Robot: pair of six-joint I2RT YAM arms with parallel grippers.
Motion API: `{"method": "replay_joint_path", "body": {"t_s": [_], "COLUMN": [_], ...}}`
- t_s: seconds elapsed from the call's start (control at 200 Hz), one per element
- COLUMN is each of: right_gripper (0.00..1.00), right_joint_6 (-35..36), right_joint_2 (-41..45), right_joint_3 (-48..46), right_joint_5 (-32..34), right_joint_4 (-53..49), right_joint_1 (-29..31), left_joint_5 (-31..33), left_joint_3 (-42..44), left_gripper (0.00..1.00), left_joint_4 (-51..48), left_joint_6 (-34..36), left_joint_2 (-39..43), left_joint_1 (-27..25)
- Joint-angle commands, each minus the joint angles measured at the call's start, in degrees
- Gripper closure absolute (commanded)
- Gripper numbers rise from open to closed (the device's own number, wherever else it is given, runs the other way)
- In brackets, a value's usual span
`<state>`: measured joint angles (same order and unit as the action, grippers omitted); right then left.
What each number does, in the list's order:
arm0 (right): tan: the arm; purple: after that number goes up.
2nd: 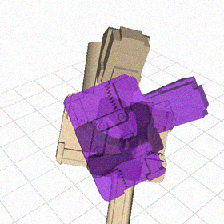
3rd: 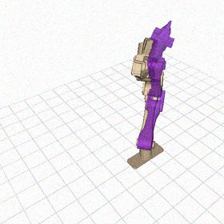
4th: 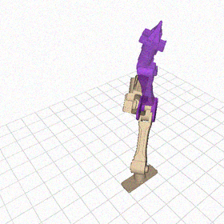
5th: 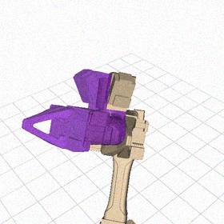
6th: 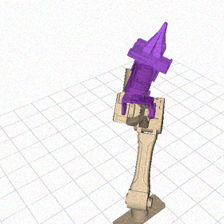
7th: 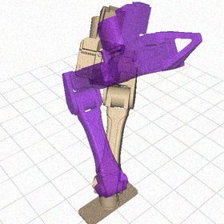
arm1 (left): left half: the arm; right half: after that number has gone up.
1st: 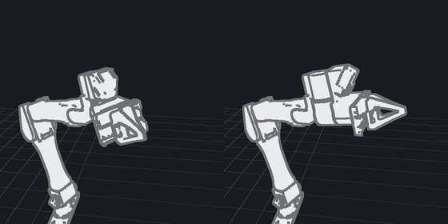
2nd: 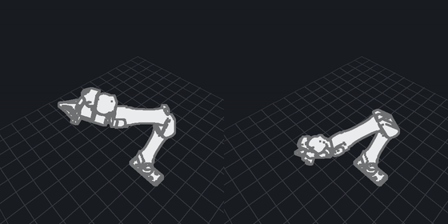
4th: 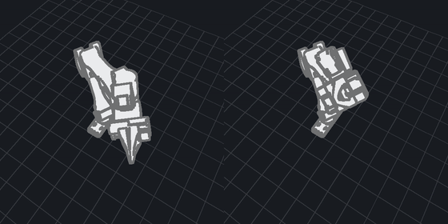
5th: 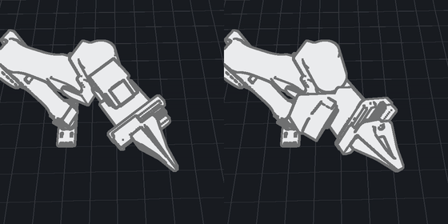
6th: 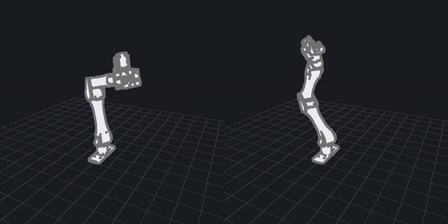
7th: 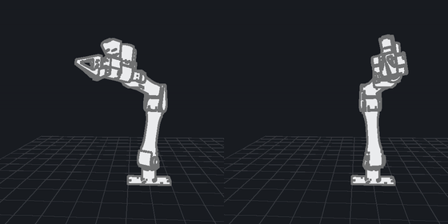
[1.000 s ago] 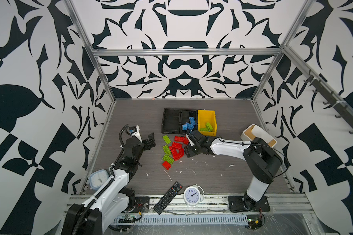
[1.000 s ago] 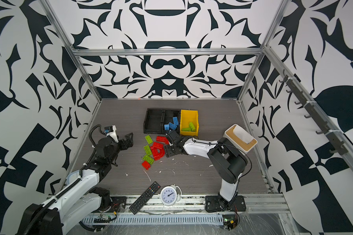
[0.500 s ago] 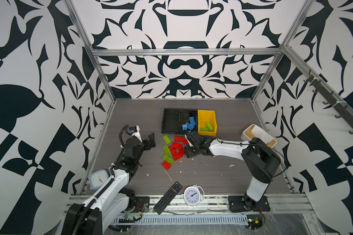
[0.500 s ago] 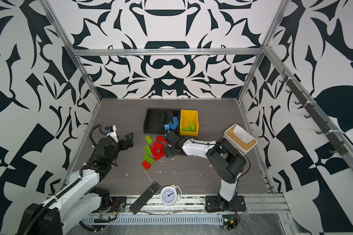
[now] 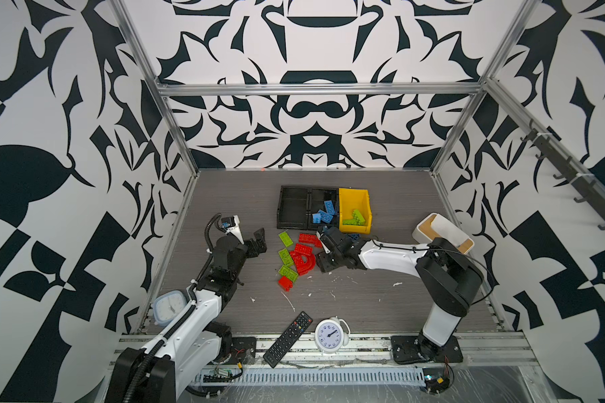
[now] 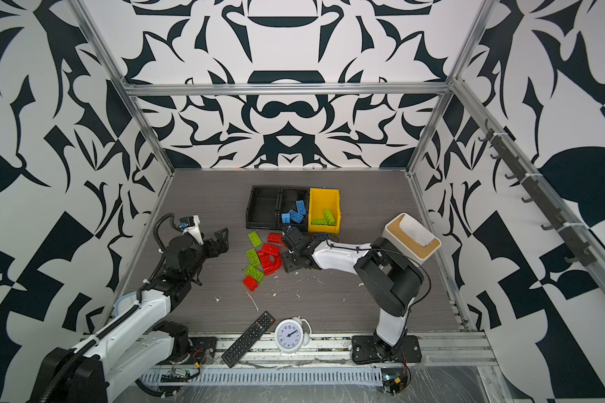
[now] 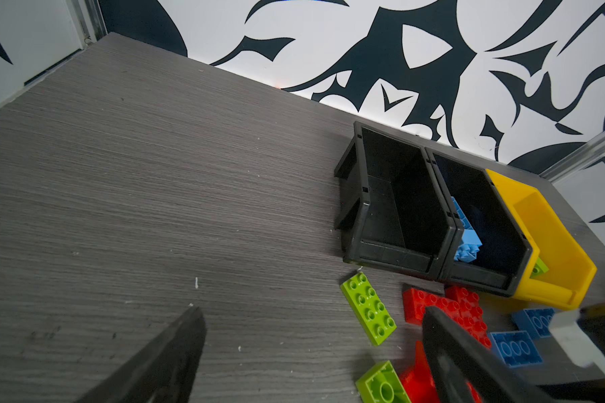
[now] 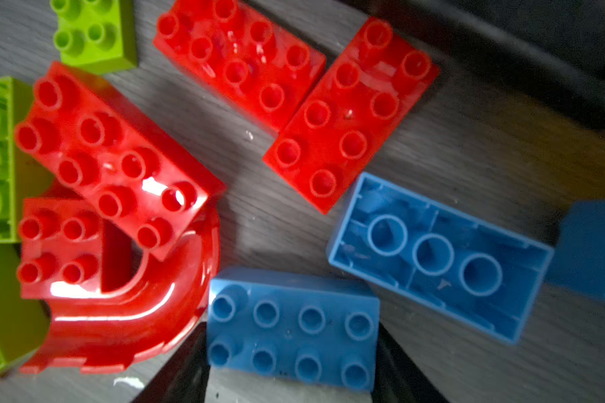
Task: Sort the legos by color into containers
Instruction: 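Lower the right gripper onto a blue 2x4 brick, close and lift it, then carry the blue brick into the black bin beside the yellow bin and open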
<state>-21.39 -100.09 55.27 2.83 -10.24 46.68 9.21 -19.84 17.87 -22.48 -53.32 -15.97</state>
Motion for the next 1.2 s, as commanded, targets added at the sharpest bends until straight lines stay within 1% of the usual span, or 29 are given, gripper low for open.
{"method": "replay_joint_path", "body": {"t_s": [0.0,0.185,0.295,0.39,0.69,0.775,0.865,1.195], "right_gripper": [0.42,0.46,0.45,0.45,0.45,0.44,0.44,0.41], "right_joint_6": [-0.96,-1.74,-1.24,0.46,4.03,3.96,3.81,2.99], "right_joint_2": [4.81,10.1,11.42,10.01,3.6,2.07,0.19,-4.57], "right_joint_3": [-1.1,-1.74,-0.61,2.63,11.53,11.97,13.48,17.66], "right_joint_5": [1.18,1.9,4.26,6.35,6.3,7.06,6.75,6.52], "right_joint_4": [0.48,0.22,0.43,0.09,4.24,8.24,10.14,12.91], "right_joint_1": [0.39,0.6,0.47,0.09,-3.17,-4.45,-5.72,-7.9], "left_joint_5": [0.41,0.11,-0.29,-1.0,-1.21,-1.0,-0.47,-0.25], "left_joint_3": [-0.38,-0.51,-0.42,-0.31,-0.56,-0.32,-0.07,-0.21], "left_gripper": [0.01,0.01,0.01,0.01,0.01,0.01,0.01,0.01], "left_joint_4": [0.18,0.37,0.33,0.54,-0.14,-0.36,-0.27,-0.98], "left_joint_6": [-0.09,-0.22,-0.2,-0.2,-0.25,-0.23,-0.19,0.14], "left_joint_2": [0.41,-0.02,0.15,0.15,0.82,1.76,2.25,2.93], "left_joint_1": [0.23,0.23,0.23,0.23,0.23,0.23,0.23,0.23]}}
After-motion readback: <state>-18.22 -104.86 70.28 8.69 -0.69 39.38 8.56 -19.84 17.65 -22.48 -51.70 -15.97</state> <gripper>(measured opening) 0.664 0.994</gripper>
